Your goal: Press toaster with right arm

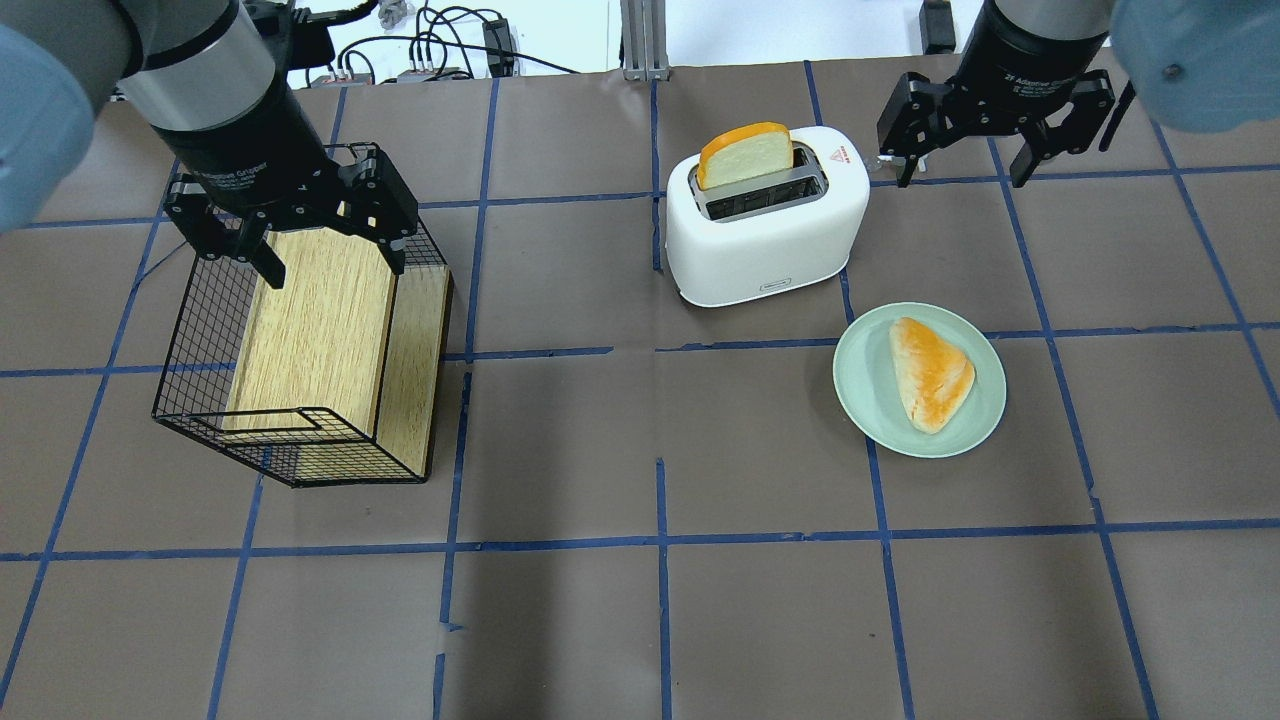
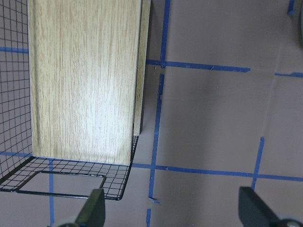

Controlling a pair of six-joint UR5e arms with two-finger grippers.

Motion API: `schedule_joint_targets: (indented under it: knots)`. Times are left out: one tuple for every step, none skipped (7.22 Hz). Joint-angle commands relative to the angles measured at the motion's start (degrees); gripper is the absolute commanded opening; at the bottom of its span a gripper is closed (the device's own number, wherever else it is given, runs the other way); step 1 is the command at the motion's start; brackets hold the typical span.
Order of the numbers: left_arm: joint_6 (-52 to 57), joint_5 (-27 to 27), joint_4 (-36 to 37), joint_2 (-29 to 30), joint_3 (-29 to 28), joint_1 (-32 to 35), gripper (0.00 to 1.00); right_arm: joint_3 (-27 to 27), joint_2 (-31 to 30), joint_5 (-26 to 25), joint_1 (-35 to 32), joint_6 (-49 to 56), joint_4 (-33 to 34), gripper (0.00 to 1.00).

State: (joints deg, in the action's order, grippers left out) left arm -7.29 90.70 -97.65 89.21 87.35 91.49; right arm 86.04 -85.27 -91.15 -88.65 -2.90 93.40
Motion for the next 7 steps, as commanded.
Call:
schedule_joint_targets:
  knots:
    - [0.0, 0.0, 0.0, 0.0, -0.1, 0.0, 1.0, 0.2, 0.0, 0.0, 0.0, -0.1, 0.0, 1.0]
    - [0.0, 0.0, 0.0, 0.0, -0.1, 0.0, 1.0, 0.1, -0.2, -0.1, 0.0, -0.3, -0.1, 1.0]
    - [0.0, 0.0, 0.0, 0.0, -0.1, 0.0, 1.0, -0.1, 0.2, 0.1, 0.5, 0.2, -0.2, 0.99]
    - [0.0, 0.0, 0.0, 0.0, 0.0, 0.0, 1.0, -0.3, 0.3, 0.2, 0.5, 5.5, 0.2, 0.91]
    - [0.0, 0.0, 0.1, 0.0, 0.0, 0.0, 1.0, -0.4, 0.3, 0.7, 0.5, 6.7, 0.2, 0.89]
    - [0.0, 0.0, 0.1, 0.0, 0.1, 0.0, 1.0, -0.6, 0.3, 3.3, 0.5, 7.5, 0.2, 0.62]
    - [0.0, 0.0, 0.0, 0.0, 0.1, 0.0, 1.0, -0.8, 0.4, 4.3, 0.6, 9.1, 0.3, 0.08]
